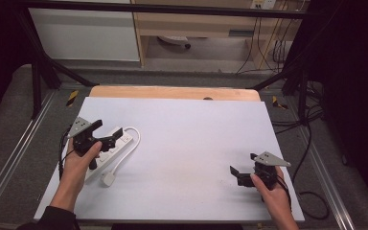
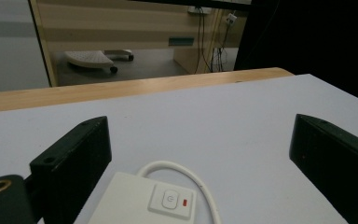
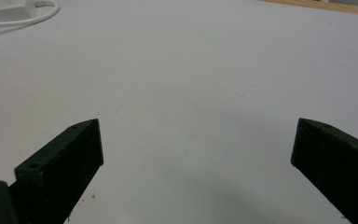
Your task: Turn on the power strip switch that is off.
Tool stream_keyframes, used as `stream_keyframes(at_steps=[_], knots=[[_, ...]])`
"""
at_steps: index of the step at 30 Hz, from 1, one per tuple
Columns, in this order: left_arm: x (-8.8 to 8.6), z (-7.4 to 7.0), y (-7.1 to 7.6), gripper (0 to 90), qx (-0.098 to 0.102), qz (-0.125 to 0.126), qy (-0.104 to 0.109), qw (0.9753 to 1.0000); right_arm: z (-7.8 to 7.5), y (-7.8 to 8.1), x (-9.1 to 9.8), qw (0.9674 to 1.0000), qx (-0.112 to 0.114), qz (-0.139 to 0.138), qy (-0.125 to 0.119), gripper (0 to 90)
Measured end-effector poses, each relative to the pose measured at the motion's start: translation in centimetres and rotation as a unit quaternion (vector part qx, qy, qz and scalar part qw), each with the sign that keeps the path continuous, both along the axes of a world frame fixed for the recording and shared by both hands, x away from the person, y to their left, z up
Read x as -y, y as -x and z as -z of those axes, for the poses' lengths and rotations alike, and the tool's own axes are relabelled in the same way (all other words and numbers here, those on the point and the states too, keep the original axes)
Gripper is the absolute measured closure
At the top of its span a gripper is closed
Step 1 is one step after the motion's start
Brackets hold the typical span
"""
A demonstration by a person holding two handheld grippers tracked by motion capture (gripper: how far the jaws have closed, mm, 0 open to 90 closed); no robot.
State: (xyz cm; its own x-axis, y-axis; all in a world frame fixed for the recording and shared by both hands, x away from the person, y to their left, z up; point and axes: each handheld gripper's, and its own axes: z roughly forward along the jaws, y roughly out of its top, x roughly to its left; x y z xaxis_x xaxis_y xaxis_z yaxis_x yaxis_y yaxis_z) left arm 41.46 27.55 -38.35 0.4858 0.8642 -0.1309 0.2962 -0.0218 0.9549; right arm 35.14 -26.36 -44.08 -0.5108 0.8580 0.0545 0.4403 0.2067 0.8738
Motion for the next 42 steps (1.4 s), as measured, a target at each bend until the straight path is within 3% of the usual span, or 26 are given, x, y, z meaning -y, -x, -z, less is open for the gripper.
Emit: stream_keyframes(at_steps=[8,14,20,42], knots=[[0.0,-1.1,0.2,5.9,0.009,0.0,-0.002,1.0,0.0,0.0,0.1,1.0,0.0,0.001,0.0,2.5],[0.0,-2.7,0.9,5.8,0.027,0.008,-0.016,0.9995,0.0,-0.1,0.0,1.0,0.0,0.0,0.0,2.6],[-0.2,-3.7,1.9,5.6,0.034,0.013,-0.017,0.9992,0.0,-0.1,0.0,1.0,0.0,0.001,0.0,2.6],[-1.5,-4.7,5.0,5.1,0.046,0.006,-0.012,0.9989,0.0,-0.1,0.1,1.0,-0.001,0.002,-0.001,2.6]])
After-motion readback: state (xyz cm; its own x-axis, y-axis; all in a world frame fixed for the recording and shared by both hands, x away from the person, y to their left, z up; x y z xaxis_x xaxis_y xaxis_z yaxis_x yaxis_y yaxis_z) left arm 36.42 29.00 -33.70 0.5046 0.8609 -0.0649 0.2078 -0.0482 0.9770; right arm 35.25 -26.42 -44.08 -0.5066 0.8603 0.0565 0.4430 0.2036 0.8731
